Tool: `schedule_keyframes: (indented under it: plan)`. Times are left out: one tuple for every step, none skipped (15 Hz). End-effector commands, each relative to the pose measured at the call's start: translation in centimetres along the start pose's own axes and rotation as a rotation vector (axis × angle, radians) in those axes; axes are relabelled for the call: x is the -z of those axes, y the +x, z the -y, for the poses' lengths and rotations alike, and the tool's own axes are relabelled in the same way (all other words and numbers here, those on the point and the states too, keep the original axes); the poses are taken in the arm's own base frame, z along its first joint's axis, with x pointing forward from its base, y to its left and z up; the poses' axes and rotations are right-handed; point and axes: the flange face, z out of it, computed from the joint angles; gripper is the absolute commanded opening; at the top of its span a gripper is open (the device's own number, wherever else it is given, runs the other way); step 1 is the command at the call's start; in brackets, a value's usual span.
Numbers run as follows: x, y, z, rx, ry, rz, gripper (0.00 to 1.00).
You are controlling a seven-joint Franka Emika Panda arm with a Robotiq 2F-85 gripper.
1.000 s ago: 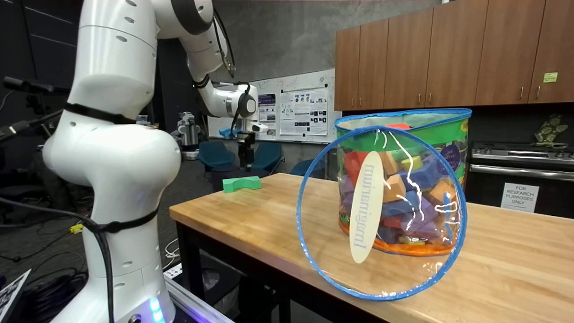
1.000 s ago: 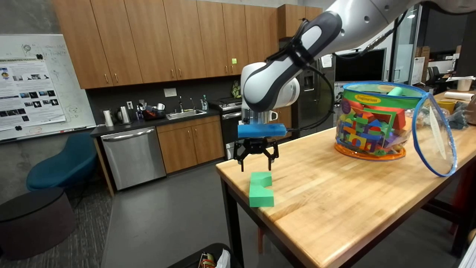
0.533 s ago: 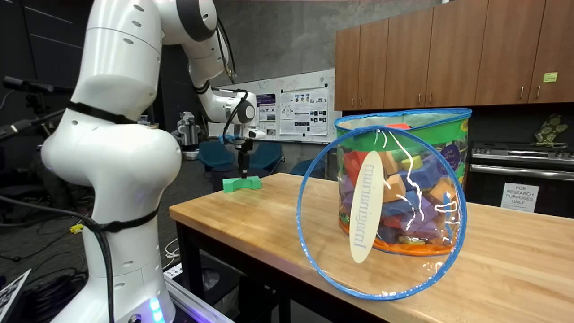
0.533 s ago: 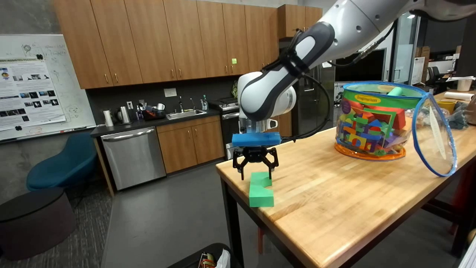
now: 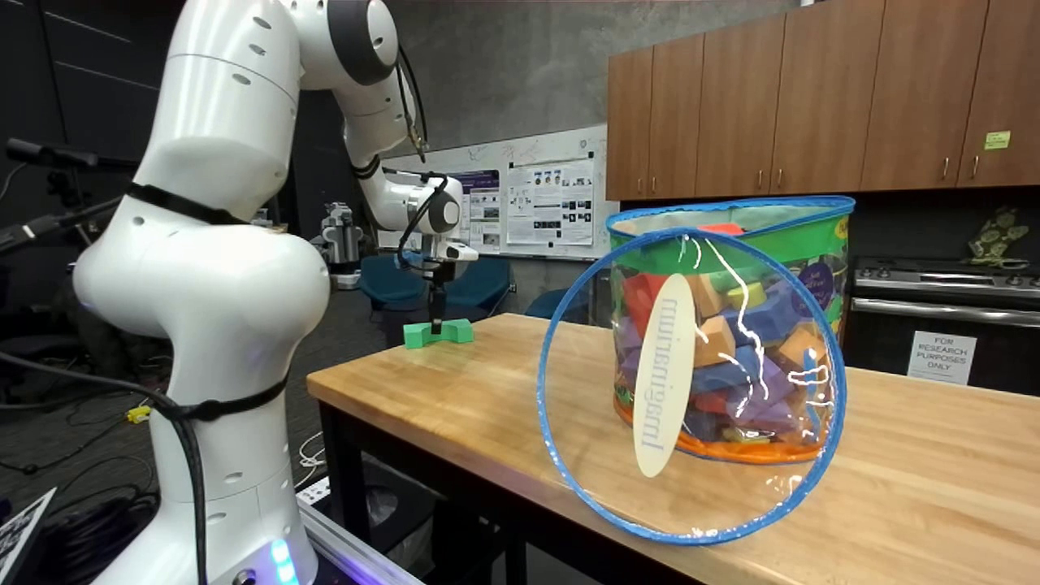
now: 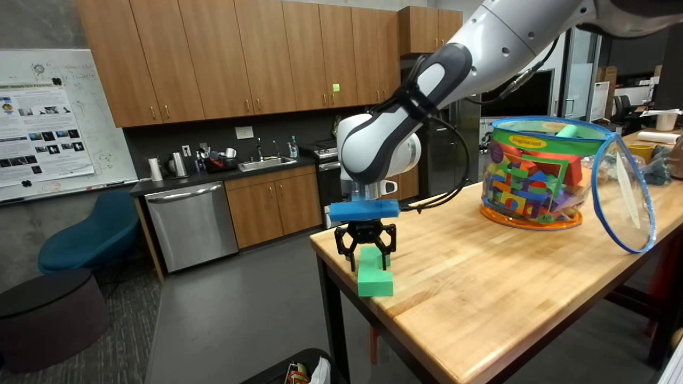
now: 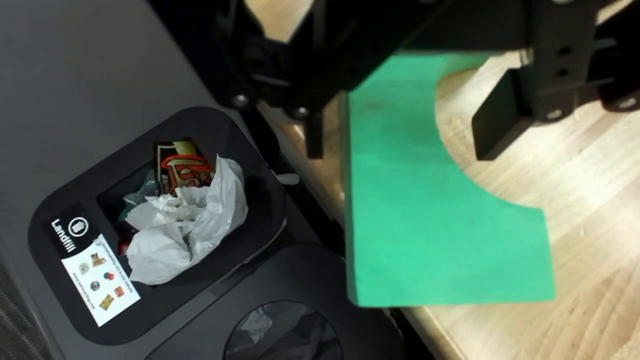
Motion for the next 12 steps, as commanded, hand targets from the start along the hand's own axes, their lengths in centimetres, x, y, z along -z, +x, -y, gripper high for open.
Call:
schedule_keyframes:
  plan:
    - [0.7,-0.3,0.3,-0.017,0.0,0.0,0.45]
    - [0.8,-0.4,0.3,-0.017,0.0,-0.004,0.38]
    - [1.2,-0.4,0.2,-0.014,0.001,-0.009,0.29]
    - [1.6,-0.4,0.0,-0.008,0.003,-0.013,0.22]
    - [2.0,-0.4,-0.1,-0.005,0.002,-0.02,0.15]
    - [2.6,-0.3,-0.5,-0.001,0.007,-0.029,0.15]
    - [3.2,-0.2,-0.7,0.003,0.012,-0.037,0.15]
    - [3.8,0.0,-1.2,0.013,0.021,-0.046,0.15]
    - [4.5,0.2,-1.7,0.021,0.027,-0.055,0.15]
    - [5.2,0.4,-2.0,0.034,0.037,-0.062,0.15]
    - [6.0,0.6,-2.6,0.056,0.047,-0.072,0.15]
    - [6.7,0.8,-3.2,0.081,0.059,-0.081,0.15]
